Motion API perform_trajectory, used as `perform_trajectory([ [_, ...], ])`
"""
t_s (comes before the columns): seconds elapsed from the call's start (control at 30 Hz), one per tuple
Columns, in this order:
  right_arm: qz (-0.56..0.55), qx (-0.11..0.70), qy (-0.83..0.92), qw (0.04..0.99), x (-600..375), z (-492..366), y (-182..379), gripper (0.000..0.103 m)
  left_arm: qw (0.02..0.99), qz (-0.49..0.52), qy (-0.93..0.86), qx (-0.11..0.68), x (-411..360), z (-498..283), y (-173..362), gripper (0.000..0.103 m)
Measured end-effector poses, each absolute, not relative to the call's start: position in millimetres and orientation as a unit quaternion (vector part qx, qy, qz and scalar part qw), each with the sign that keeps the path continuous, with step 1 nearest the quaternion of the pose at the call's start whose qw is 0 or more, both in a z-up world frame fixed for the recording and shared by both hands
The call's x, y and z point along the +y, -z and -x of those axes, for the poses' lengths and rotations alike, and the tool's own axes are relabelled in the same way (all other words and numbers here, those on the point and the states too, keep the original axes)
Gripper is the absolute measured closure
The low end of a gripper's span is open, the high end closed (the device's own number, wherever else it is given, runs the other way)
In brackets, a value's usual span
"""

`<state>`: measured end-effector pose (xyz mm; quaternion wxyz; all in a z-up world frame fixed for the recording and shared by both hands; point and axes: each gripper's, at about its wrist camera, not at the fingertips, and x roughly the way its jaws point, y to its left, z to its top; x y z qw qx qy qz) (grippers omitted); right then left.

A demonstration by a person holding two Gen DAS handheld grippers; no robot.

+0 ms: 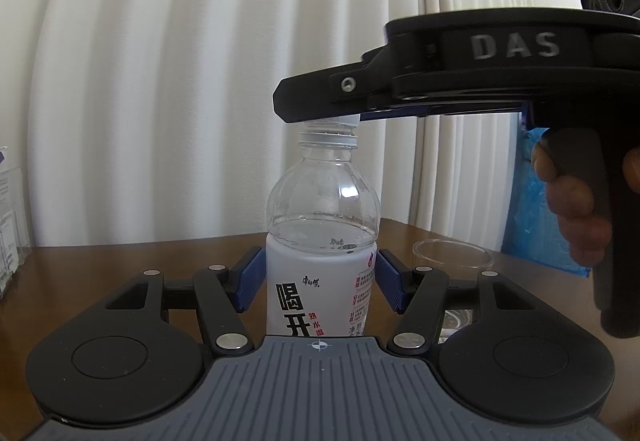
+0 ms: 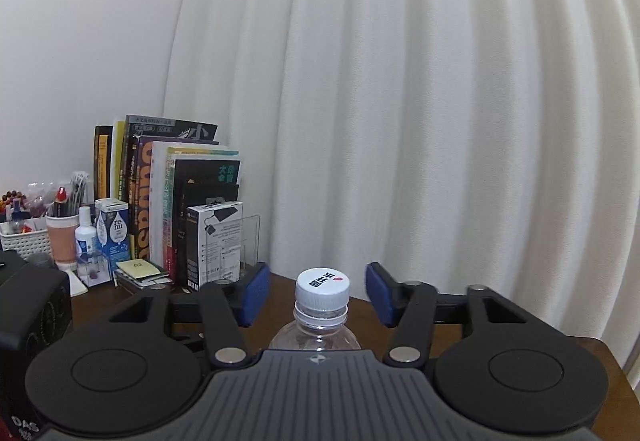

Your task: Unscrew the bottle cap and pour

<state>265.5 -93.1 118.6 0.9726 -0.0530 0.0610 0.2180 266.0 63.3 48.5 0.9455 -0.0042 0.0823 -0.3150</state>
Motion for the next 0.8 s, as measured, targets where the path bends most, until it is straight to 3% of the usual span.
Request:
perform_trajectory([
  [0.07, 0.045, 0.068, -0.218, 0.973, -95, -267, -119, 0.059, 0.945, 0.004, 0.315, 0.082, 63, -266, -48, 0.043],
  [0.2, 0.042, 0.076, -0.222, 0.971, -98, -267, -119, 0.071, 0.945, 0.004, 0.315, 0.082, 64, -266, -48, 0.043],
  [0.8, 0.080, 0.123, -0.358, 0.922, -126, -290, -142, 0.072, 0.945, -0.007, 0.318, 0.080, 60, -262, -49, 0.043],
])
